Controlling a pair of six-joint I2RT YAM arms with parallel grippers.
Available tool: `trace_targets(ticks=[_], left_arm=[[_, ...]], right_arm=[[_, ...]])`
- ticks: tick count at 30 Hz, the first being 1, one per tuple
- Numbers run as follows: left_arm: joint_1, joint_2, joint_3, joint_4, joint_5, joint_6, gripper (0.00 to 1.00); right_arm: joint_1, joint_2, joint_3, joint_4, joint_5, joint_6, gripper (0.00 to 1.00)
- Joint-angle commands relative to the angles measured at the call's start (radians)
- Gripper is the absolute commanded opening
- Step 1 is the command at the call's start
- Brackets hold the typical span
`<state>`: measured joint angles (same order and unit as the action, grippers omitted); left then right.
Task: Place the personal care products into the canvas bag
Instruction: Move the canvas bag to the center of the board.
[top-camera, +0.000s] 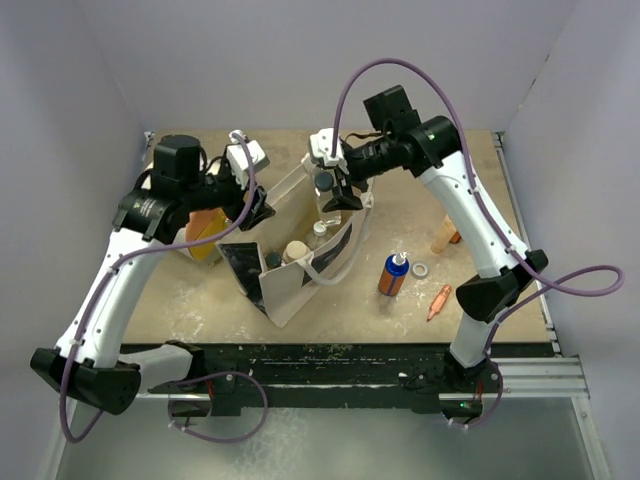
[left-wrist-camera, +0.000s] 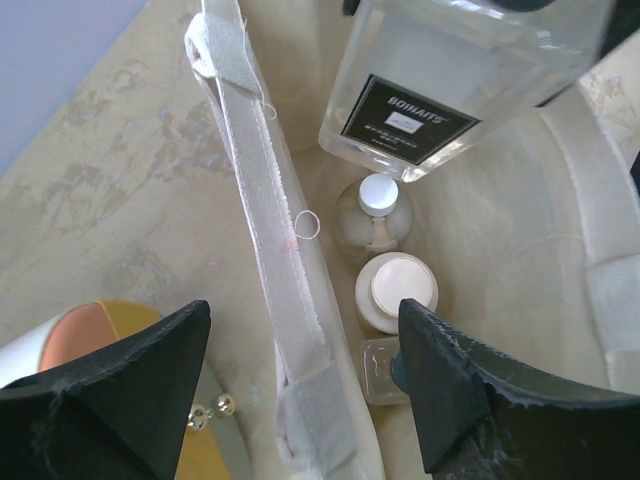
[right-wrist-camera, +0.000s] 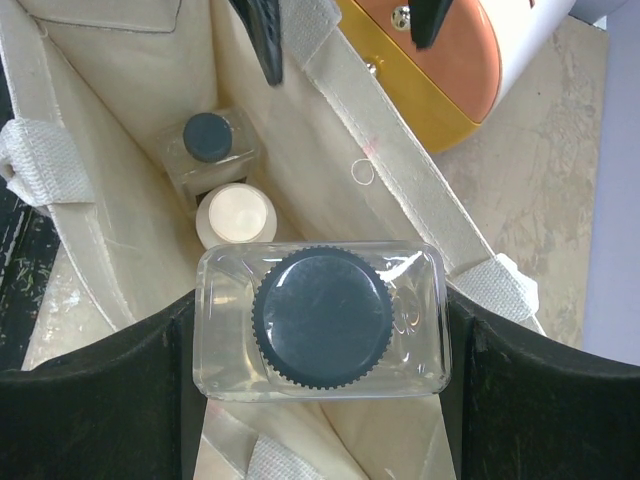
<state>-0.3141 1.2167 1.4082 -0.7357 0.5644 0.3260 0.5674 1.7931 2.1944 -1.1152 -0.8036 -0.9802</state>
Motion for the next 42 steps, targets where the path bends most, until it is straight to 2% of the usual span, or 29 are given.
trace_targets(ticks=[1,6,14,18,26,32,38,42], left_arm=[[0.008,-0.070,0.097,-0.085,0.016,0.126,0.82],[0.008,-0.119,0.158,-0.258,0.093,0.281,0.88],[0.008,-0.164,0.176,-0.521,0.133,0.578,0.89],[0.007,-0.125,0.196,-0.627,0.177,0.718,0.87],[0.005,-0.018,0.269,-0.748,0.192,0.901,0.84],[-0.030,0.041,0.280,-0.764,0.182,0.932,0.81],[-0.175,0.062,0.231,-0.710,0.107,0.863,0.75],[-0.186,0.081,0.234,-0.741,0.102,0.874,0.60]], right_arm=[[-0.018,-0.075,0.065,0.071,-0.066,-0.039,0.00],[-0.030,-0.086,0.062,0.063,-0.066,-0.033,0.00],[-0.034,-0.105,0.026,0.073,-0.065,-0.014,0.00],[-0.034,-0.104,0.028,0.062,-0.062,-0.012,0.00],[-0.035,-0.127,-0.019,0.055,-0.064,-0.011,0.00],[-0.034,-0.160,-0.088,0.087,-0.062,0.017,0.00],[-0.034,-0.184,-0.112,0.115,-0.056,0.015,0.00],[-0.034,-0.185,-0.107,0.092,-0.056,-0.010,0.00]])
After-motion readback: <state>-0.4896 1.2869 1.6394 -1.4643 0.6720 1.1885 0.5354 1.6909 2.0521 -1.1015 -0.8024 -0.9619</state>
